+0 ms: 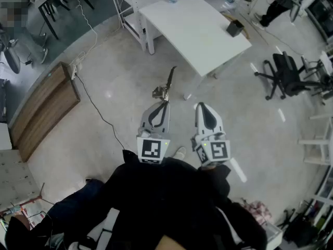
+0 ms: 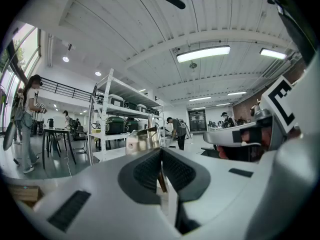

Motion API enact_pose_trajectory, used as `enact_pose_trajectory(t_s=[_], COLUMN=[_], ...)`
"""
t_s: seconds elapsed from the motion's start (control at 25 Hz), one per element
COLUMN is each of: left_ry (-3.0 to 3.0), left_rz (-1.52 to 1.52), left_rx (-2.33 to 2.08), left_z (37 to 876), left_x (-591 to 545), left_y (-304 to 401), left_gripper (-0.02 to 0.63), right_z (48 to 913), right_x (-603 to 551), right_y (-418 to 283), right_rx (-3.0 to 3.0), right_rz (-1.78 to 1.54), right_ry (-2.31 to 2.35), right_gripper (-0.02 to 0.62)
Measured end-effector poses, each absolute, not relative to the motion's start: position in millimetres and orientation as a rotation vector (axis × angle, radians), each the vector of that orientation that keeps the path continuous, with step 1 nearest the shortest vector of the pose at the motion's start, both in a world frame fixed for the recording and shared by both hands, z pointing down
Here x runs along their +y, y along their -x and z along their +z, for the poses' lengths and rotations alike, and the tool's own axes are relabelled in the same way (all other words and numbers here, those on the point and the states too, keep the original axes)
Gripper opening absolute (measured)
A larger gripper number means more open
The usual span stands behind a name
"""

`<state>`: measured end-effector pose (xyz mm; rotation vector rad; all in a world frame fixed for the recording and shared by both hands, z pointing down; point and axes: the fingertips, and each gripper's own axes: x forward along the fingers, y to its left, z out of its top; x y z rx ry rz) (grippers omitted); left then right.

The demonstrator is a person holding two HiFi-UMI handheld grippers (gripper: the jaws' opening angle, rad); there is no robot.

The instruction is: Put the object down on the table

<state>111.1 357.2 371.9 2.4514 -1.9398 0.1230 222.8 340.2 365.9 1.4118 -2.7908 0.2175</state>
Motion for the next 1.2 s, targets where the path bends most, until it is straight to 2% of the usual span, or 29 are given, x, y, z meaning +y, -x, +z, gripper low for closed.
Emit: enact_pose_trajectory(t_s=[1.2], left_ry=[-2.52], left_rz=[0.051], left_rx=[-1.854], left_z=[391.8], left_x=[318.9], left_y=[6.3], left_gripper=[0.009], right_z=[377.4], right_x=[294.3], right_y=[-101.0], right_rx=[-2.766], right_rz=[0.162], right_ry=[-1.501], right_gripper=[-0.011])
